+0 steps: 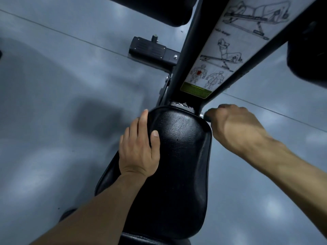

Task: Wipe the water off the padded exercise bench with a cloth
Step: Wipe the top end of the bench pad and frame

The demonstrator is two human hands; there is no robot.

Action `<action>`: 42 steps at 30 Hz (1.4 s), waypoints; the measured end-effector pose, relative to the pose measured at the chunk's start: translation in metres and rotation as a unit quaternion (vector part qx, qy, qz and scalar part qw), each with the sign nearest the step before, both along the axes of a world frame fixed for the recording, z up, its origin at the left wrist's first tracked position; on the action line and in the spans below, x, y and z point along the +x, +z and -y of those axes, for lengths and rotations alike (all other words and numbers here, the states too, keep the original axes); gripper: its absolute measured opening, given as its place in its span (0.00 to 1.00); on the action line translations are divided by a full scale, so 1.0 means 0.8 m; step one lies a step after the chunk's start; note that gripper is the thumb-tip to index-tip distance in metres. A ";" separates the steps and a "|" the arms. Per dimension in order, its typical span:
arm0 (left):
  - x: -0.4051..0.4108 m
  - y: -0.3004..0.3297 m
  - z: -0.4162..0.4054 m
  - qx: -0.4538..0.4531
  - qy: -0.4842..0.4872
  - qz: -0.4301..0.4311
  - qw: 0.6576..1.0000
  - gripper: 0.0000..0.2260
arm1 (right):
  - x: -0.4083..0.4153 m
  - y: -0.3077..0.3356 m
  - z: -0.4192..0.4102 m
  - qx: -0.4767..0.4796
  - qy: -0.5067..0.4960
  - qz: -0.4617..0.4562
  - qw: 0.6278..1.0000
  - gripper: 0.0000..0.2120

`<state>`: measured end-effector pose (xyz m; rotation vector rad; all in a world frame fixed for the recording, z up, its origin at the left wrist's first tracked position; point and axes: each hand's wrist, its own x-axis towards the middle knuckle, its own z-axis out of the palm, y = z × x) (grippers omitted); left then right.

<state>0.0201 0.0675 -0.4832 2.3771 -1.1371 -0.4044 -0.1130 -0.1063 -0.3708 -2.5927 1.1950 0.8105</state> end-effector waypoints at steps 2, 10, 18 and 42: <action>0.000 0.000 0.001 0.002 0.001 0.000 1.000 0.27 | -0.001 0.001 -0.010 0.009 -0.009 0.112 0.994 0.21; -0.002 0.000 0.001 -0.010 0.002 -0.010 1.000 0.27 | 0.091 -0.025 -0.019 -0.042 0.102 0.117 0.987 0.18; -0.002 0.000 0.001 -0.012 0.004 -0.012 1.000 0.27 | -0.009 -0.022 0.003 0.042 0.001 0.057 0.997 0.27; -0.003 -0.007 0.000 -0.028 0.002 -0.005 1.000 0.27 | -0.001 -0.063 -0.003 0.161 -0.595 0.536 0.577 0.07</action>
